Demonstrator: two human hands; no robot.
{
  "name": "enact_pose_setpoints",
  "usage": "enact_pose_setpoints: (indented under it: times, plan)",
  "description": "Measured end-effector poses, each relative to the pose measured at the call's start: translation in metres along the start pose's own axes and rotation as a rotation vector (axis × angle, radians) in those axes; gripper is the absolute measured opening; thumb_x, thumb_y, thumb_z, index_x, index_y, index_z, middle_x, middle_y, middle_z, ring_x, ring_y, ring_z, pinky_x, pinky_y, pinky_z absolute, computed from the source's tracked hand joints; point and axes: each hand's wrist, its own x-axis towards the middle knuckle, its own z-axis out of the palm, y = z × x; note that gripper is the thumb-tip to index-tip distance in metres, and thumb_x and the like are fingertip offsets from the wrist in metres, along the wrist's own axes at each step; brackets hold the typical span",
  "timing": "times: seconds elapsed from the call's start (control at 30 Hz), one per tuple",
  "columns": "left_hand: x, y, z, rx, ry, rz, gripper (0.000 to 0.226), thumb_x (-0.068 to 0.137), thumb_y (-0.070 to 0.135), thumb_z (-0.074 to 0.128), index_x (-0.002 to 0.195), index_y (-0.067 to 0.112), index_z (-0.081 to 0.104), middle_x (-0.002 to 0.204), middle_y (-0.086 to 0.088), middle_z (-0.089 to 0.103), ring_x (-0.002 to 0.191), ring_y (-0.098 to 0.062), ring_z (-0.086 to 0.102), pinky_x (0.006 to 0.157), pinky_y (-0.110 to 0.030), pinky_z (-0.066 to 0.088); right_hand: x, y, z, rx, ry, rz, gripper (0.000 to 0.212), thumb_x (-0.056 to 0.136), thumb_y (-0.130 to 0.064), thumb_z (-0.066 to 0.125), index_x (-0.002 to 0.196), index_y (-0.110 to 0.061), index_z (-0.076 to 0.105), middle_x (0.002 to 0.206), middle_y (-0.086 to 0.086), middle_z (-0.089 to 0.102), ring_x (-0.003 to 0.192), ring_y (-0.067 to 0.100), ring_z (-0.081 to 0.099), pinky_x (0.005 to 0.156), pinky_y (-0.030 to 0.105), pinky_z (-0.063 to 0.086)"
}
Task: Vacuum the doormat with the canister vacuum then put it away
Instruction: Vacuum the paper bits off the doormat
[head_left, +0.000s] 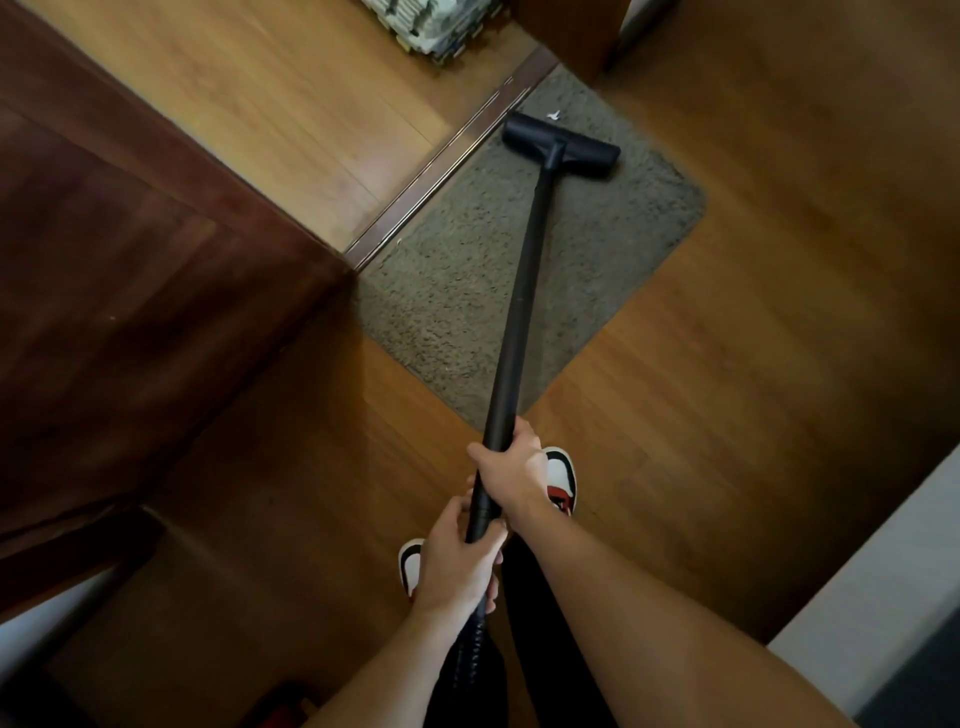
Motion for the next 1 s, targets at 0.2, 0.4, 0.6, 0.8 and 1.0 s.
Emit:
enact_pose_setpoints:
  times: [0.2,0.4,0.6,0.8,1.0]
  plan:
    - [0.025,0.032,0.022,-0.006,0.016,-0.021,0.009,0.093,0.022,0.068,0.097,0.018,0.061,0.065,-0.005,0.062,0.045,-0.026,0.050,0.045,-0.034,0.044,0.032,-0.027,-0.022,-0.018,-0.010,-0.003,0.036,0.088,-0.018,0.072,0.117,-0.021,0.050,0.089,0.009,0.072,0.048,0.009,0.066,0.045,0.022,0.052]
    - [0.040,0.063,0.036,-0.043,0.010,-0.021,0.009,0.092,0.025,0.069,0.095,0.021,0.062,0.065,-0.004,0.061,0.044,-0.026,0.049,0.042,-0.031,0.044,0.056,-0.052,-0.037,0.006,-0.034,-0.013,0.033,0.090,-0.017,0.070,0.116,-0.019,0.049,0.091,0.014,0.073,0.052,0.015,0.070,0.051,0.028,0.059]
    - [0.046,0.087,0.049,-0.053,0.013,0.006,0.010,0.093,0.019,0.066,0.099,0.015,0.060,0.061,-0.003,0.058,0.042,-0.024,0.048,0.041,-0.029,0.043,0.072,-0.071,-0.049,0.004,-0.032,-0.031,0.033,0.091,-0.017,0.069,0.117,-0.017,0.050,0.092,0.011,0.071,0.056,0.020,0.073,0.054,0.032,0.062]
    - [0.041,0.094,0.050,-0.083,0.012,0.008,0.009,0.094,0.016,0.065,0.098,0.011,0.058,0.061,-0.005,0.056,0.041,-0.022,0.045,0.040,-0.028,0.041,0.068,-0.077,-0.051,0.021,-0.043,-0.025,0.032,0.093,-0.014,0.067,0.120,-0.015,0.049,0.090,0.009,0.069,0.051,0.016,0.069,0.051,0.030,0.060]
    - [0.025,0.071,0.032,-0.050,-0.011,-0.029,0.010,0.094,0.021,0.066,0.101,0.016,0.060,0.065,-0.004,0.059,0.043,-0.020,0.049,0.040,-0.027,0.044,0.045,-0.059,-0.035,-0.001,-0.026,-0.001,0.033,0.093,-0.018,0.069,0.120,-0.015,0.050,0.096,0.013,0.071,0.052,0.016,0.070,0.052,0.029,0.060]
